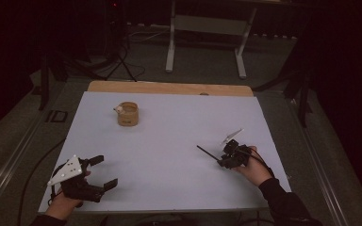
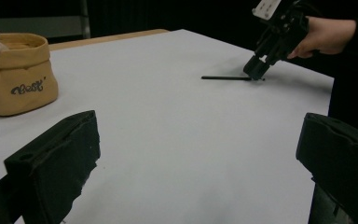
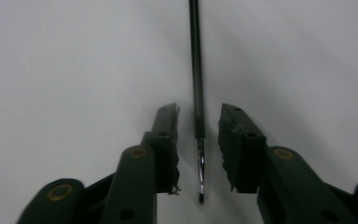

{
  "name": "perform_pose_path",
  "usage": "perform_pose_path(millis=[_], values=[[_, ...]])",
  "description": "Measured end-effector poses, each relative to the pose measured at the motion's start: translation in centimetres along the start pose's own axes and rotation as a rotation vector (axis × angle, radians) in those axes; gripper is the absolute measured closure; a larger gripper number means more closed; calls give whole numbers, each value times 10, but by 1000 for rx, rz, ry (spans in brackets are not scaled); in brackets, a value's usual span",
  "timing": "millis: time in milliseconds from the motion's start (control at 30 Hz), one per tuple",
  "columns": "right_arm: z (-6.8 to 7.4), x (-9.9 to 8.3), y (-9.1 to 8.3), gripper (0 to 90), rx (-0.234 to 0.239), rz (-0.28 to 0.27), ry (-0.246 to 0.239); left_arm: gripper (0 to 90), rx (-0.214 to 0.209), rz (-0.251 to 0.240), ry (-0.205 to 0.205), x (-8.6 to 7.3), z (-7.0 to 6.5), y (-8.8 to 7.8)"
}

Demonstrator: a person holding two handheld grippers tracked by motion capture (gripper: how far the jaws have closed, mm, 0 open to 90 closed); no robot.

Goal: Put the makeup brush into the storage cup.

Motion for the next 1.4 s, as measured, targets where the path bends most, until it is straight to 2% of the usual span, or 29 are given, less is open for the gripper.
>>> perform_pose_path(millis=[167,267,433,633,833,1067,1133,1200,1267,1333,1400], values=[[0,-1,5,736,-37,19,-20,0,4,1,0,0,1,0],[2,-2,5,768,-42,20,-22,0,5,1,-1,0,1,0],[6,-2,6,854,-54,18,-68,0,8,1,3,0,0,0],[4,0,5,859,-49,22,-27,0,6,-7,-8,1,1,0],[-4,8,-10,859,-26,-53,36,0,21,-4,10,1,1,1],[-3,16,-22,859,-9,-79,36,0,26,-7,0,4,1,1],[-2,19,-26,859,10,-95,45,0,29,-7,2,6,0,2],[-1,22,-30,859,8,-102,38,0,21,-11,-10,10,-2,2],[1,24,-34,859,38,-116,57,0,1,-30,-38,16,-5,2],[2,27,-39,860,40,-131,59,0,-11,-39,-65,20,-6,3],[3,30,-44,859,44,-140,51,0,-14,-22,-64,22,-8,5]])
Point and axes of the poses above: each handheld gripper's, and its own axes: y roughly forward along the jaws, x roughly out of its top, z roughly to its left, the point moved 7 cm from there along y, roughly forward along the jaws, and after that the axes turned 1 degree about z, right-handed, at the moved point
